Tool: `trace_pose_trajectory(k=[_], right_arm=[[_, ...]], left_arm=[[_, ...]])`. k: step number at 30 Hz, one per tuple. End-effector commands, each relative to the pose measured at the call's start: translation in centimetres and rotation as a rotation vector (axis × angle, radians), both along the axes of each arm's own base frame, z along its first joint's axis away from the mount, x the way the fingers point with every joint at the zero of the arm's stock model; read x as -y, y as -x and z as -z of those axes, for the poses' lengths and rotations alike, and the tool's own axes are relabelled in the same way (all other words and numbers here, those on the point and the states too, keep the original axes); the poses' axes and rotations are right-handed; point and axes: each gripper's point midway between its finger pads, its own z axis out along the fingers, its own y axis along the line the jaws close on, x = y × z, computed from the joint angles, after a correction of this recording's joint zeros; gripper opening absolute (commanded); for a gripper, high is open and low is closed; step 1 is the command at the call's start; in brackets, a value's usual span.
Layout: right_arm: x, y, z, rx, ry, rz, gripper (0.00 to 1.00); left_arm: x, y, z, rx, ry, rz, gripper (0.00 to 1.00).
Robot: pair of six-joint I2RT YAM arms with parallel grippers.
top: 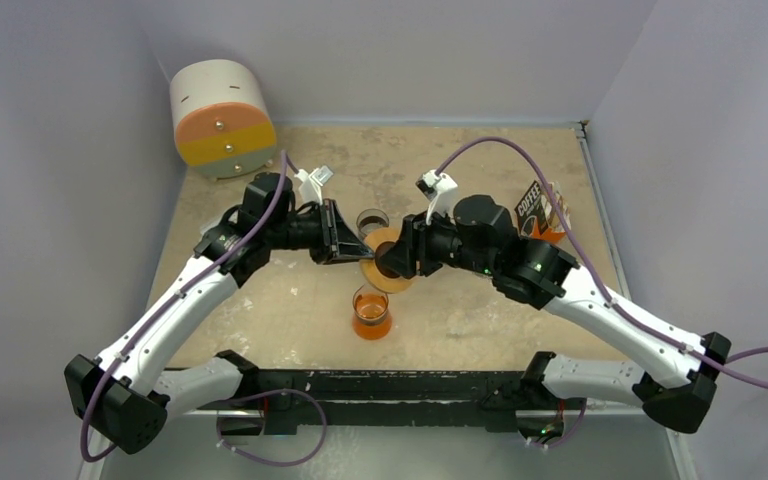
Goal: Place the coffee filter in the dripper
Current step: Adjust the dripper holder.
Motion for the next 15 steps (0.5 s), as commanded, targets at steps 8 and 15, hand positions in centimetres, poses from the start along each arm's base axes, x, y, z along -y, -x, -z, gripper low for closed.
trace_pose_trajectory(k=[8,15], right_arm=[[2.8,2.0,-4.7,0.395,0.013,-0.197,0.67],[3.4,5.4,-3.4,0.727,0.03,-0.499,0.72]], left_arm=[[-0.3,-0.6,-1.7,-0.068,0.139,-0.005,0.0],[-0.1,-0.7,-2.1,-0.169,0.234,-0.001,0.0]])
